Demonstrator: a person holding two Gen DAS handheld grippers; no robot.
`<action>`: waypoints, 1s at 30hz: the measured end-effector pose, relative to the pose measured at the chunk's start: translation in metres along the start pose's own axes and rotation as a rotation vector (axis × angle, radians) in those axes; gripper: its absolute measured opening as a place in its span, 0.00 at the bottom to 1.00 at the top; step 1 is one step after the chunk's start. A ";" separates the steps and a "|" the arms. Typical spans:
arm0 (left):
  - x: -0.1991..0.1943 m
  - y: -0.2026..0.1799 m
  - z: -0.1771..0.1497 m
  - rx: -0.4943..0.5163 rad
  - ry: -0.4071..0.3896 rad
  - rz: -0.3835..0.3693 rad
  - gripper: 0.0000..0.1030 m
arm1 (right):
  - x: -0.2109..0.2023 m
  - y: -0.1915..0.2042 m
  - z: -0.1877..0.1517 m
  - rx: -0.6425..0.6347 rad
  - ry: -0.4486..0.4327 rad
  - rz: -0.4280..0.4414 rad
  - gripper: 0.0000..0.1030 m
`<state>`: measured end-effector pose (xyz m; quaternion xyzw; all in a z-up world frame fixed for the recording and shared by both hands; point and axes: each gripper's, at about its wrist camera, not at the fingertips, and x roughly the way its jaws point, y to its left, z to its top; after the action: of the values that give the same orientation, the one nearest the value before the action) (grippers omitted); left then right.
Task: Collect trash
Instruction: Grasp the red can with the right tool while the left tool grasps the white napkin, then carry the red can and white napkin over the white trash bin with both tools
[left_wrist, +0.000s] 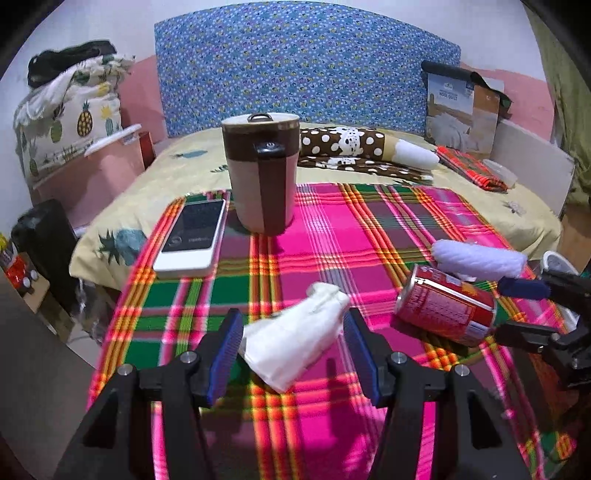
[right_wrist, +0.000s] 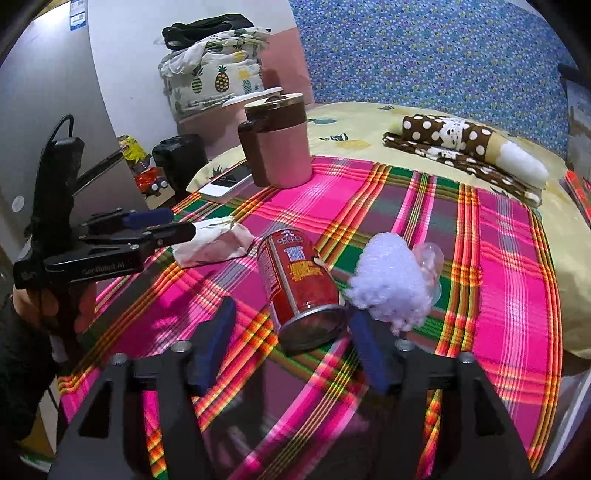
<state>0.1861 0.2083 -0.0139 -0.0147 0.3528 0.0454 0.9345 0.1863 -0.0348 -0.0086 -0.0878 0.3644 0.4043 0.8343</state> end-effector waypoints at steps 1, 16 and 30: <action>0.003 0.001 0.001 0.005 0.002 -0.006 0.57 | 0.002 -0.001 0.001 -0.005 -0.004 0.002 0.65; 0.026 -0.010 -0.011 0.078 0.099 -0.015 0.48 | 0.036 -0.011 0.005 -0.022 0.104 -0.002 0.65; -0.001 -0.031 -0.026 0.006 0.093 -0.011 0.22 | 0.009 -0.015 -0.012 0.131 0.068 -0.007 0.58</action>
<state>0.1712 0.1754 -0.0335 -0.0162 0.3960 0.0386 0.9173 0.1943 -0.0450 -0.0254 -0.0478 0.4178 0.3732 0.8270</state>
